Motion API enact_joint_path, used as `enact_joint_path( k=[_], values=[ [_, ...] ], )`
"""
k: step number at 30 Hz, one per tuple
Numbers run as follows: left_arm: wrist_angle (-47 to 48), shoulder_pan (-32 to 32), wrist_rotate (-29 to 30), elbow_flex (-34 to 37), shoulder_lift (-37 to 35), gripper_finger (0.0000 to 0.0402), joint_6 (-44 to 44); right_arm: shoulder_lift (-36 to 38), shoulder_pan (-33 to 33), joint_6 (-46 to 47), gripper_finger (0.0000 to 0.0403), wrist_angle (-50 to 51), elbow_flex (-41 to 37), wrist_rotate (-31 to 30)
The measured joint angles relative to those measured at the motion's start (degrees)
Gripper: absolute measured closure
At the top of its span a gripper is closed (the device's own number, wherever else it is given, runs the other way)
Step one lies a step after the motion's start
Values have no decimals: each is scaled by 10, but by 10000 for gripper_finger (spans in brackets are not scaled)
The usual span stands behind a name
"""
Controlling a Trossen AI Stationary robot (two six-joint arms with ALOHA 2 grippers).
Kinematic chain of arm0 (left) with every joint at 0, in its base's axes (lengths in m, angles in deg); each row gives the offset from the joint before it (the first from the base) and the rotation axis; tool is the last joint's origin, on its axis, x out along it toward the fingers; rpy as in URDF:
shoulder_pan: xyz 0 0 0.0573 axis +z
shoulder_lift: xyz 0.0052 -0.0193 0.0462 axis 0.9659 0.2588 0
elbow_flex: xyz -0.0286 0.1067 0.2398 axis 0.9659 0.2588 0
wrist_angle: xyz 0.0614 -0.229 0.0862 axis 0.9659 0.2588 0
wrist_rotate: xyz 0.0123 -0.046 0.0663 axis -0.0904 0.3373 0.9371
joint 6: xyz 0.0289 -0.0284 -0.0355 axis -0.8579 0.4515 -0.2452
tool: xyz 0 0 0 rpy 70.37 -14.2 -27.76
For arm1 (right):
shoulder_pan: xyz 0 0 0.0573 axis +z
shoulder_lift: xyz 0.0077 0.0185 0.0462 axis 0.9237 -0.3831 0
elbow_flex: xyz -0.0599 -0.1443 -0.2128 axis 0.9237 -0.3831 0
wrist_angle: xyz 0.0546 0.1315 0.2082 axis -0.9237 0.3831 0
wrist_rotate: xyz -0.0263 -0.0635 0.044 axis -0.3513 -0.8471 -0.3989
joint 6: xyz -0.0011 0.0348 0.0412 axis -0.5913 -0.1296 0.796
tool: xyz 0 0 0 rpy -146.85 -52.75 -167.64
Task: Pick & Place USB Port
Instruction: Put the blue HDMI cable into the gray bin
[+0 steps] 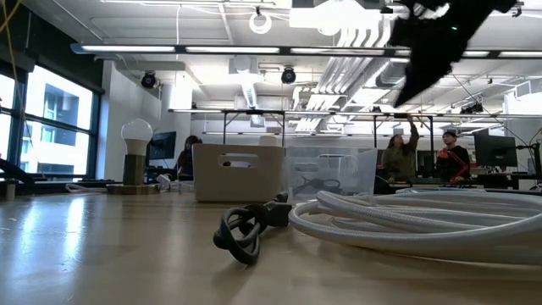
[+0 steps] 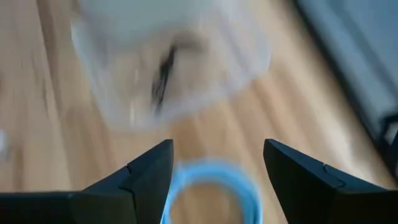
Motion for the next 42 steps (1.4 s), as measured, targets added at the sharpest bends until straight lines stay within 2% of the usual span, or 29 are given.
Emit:
enact_joint_path(
  k=[3, 7, 15, 24, 42],
  values=[
    [0, 0, 0, 0, 0, 254, -5, -1, 7, 7, 160, 69, 0, 23],
    [0, 0, 2, 0, 0, 254, -7, -11, 26, 13, 160, 94, 0, 28],
    [-1, 0, 2, 0, 0, 254, -2, -49, 64, 11, 159, 100, -31, 12],
    [-1, 0, 1, 0, 0, 254, 4, -100, 100, 34, 159, 94, -32, 16],
    [-12, 0, 0, 27, 0, 254, 9, -206, 109, 43, 159, 91, -32, 25]
  ],
)
